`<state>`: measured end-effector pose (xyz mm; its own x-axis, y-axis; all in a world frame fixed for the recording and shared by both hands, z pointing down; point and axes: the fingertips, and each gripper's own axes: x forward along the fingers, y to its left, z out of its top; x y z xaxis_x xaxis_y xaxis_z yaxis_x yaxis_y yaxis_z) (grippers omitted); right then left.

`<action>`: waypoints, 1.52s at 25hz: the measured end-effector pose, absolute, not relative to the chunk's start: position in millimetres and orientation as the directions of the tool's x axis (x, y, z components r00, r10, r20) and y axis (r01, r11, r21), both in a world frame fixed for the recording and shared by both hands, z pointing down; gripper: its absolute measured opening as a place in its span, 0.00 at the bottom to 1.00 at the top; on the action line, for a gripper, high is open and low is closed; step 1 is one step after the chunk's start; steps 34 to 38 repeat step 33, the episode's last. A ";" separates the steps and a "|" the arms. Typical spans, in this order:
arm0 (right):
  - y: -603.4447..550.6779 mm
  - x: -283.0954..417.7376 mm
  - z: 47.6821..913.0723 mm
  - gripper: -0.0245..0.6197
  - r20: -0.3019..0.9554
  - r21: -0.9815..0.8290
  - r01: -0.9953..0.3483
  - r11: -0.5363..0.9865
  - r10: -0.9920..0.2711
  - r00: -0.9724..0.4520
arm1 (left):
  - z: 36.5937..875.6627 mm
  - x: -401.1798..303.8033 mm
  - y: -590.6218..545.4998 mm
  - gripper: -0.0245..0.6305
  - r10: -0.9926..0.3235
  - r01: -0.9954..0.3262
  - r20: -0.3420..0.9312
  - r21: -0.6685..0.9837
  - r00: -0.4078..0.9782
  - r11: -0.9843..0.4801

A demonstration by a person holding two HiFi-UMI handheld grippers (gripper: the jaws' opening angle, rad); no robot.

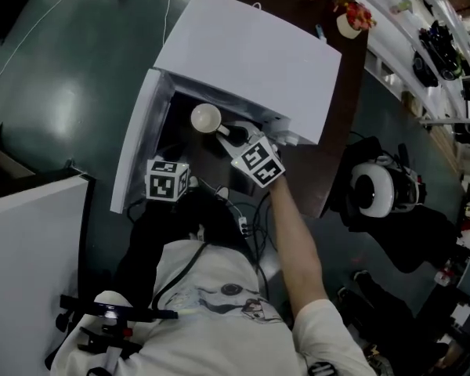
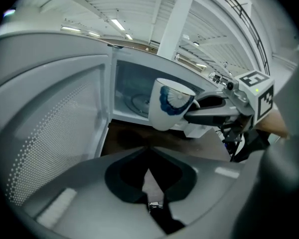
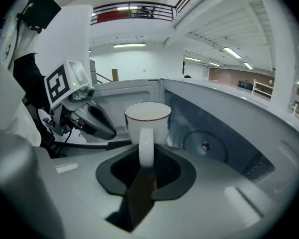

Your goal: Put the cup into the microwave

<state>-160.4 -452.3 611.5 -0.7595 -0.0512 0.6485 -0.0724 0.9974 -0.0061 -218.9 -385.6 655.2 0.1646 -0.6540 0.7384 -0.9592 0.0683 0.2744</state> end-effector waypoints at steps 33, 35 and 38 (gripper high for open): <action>-588.9 -167.9 593.9 0.13 0.306 0.021 -0.630 0.776 -0.605 -0.735 | 682.7 -192.5 -390.0 0.04 -0.592 -0.960 0.774 0.279 0.223 0.002; -588.9 -167.9 593.9 0.13 0.306 0.021 -0.630 0.776 -0.605 -0.735 | 682.7 -192.5 -390.0 0.04 -0.592 -0.960 0.774 0.279 0.223 0.002; -588.9 -167.9 593.9 0.13 0.306 0.021 -0.630 0.776 -0.605 -0.735 | 682.7 -192.5 -390.0 0.04 -0.592 -0.960 0.774 0.279 0.223 0.002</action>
